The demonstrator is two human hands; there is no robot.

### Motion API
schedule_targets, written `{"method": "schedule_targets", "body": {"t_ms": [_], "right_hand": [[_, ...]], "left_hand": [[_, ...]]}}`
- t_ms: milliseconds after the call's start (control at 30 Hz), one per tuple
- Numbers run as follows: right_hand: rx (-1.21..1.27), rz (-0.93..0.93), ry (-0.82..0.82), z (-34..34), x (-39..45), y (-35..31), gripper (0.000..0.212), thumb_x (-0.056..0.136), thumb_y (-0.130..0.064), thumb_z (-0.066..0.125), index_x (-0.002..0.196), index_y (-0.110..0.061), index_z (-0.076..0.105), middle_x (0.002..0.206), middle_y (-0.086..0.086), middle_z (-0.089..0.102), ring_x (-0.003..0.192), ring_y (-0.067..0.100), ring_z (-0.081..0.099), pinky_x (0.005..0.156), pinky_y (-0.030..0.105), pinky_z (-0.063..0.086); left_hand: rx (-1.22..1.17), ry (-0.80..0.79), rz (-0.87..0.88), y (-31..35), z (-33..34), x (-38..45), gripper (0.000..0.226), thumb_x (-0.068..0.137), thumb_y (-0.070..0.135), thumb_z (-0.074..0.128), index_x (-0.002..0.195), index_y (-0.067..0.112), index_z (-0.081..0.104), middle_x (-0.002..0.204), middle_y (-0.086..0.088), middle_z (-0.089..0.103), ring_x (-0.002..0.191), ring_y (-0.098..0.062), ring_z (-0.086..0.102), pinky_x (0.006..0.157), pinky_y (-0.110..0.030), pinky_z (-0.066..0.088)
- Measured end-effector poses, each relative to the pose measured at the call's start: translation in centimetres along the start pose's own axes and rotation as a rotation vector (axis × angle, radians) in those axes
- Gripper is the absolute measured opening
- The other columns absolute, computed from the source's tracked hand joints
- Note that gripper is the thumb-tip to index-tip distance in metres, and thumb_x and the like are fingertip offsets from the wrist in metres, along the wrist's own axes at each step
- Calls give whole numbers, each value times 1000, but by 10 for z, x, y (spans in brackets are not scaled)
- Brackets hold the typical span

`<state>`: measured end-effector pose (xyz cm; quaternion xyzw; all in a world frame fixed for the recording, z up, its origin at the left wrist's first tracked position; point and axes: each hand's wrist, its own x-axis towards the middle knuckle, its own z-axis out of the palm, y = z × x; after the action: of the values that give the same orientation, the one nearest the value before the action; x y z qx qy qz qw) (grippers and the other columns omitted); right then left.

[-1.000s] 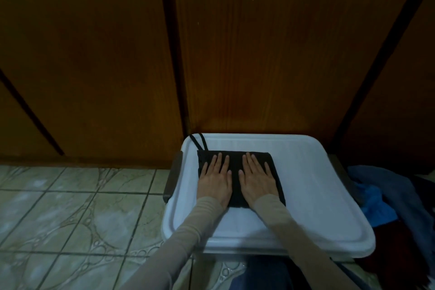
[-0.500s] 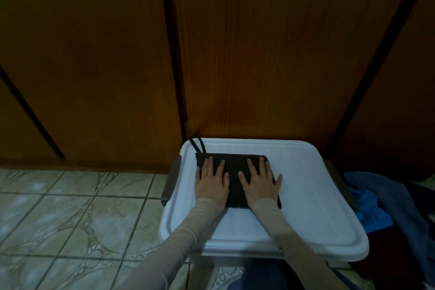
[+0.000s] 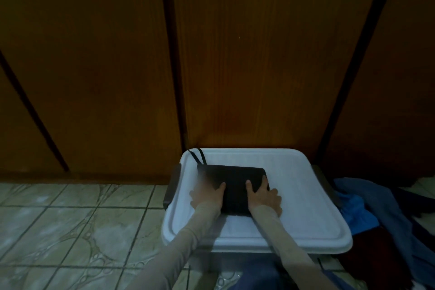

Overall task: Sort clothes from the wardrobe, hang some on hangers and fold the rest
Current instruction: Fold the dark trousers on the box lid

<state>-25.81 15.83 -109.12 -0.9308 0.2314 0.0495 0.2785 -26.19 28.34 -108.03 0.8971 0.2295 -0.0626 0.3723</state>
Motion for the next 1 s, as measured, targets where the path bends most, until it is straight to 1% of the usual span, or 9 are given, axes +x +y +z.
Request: {"method": "schedule_targets", "body": {"t_ms": [100, 267, 400, 467, 567, 633, 767, 833, 1000], "right_hand": [[98, 9, -43, -5, -4, 5, 67, 93, -59, 31, 149, -30, 7, 137, 18, 36, 124, 35, 39, 100, 44, 36], [121, 15, -28, -18, -9, 21, 65, 94, -56, 33, 149, -30, 9, 141, 13, 40, 124, 35, 40, 103, 44, 35], [266, -52, 36, -40, -17, 30, 63, 97, -48, 35, 149, -27, 8, 141, 18, 35, 123, 35, 43, 102, 42, 36], [285, -54, 124, -58, -21, 36, 61, 97, -46, 35, 149, -28, 9, 142, 19, 28, 124, 36, 40, 101, 43, 36], [251, -67, 320, -90, -25, 51, 58, 98, -45, 35, 149, -28, 14, 146, 19, 18, 130, 36, 30, 102, 44, 33], [236, -67, 430, -116, -28, 66, 56, 98, -45, 35, 148, -28, 17, 144, 19, 19, 130, 36, 28, 101, 42, 34], [192, -17, 637, -173, -37, 108, 55, 97, -46, 34, 147, -28, 19, 137, 16, 26, 122, 34, 35, 93, 39, 38], [188, 35, 715, -200, -45, 133, 55, 98, -46, 34, 147, -28, 19, 139, 17, 25, 124, 34, 34, 95, 39, 37], [237, 131, 884, -261, -74, 194, 55, 97, -42, 37, 147, -25, 21, 145, 22, 22, 130, 36, 30, 106, 43, 30]], "left_hand": [[-49, -13, 32, -4, 0, -6, 77, 89, 54, 49, 148, 27, 8, 137, -15, 45, 125, -34, 42, 106, -43, 35], [-175, -39, 182, 3, 0, -28, 70, 92, 46, 50, 148, 31, 12, 135, -16, 41, 120, -34, 47, 100, -39, 38], [-245, 43, 336, 17, 6, -48, 64, 92, 43, 50, 146, 31, 18, 139, -15, 36, 121, -33, 46, 101, -39, 39], [-267, 78, 412, 31, 10, -57, 62, 92, 43, 50, 146, 30, 20, 140, -13, 34, 123, -32, 45, 101, -37, 39], [-327, 85, 533, 60, 22, -74, 60, 92, 42, 51, 145, 31, 23, 134, -11, 38, 119, -30, 46, 97, -36, 41], [-378, 60, 601, 82, 34, -87, 60, 91, 43, 52, 144, 33, 25, 132, -10, 39, 118, -29, 47, 97, -38, 44], [-438, -24, 738, 131, 62, -125, 60, 91, 44, 51, 144, 34, 25, 137, -9, 37, 122, -28, 44, 100, -41, 43], [-459, -73, 817, 155, 77, -148, 59, 91, 45, 51, 144, 34, 25, 136, -8, 38, 121, -27, 45, 100, -43, 42], [-517, -213, 994, 202, 107, -216, 58, 92, 41, 51, 144, 31, 27, 137, -7, 37, 124, -24, 42, 100, -32, 35]]}}
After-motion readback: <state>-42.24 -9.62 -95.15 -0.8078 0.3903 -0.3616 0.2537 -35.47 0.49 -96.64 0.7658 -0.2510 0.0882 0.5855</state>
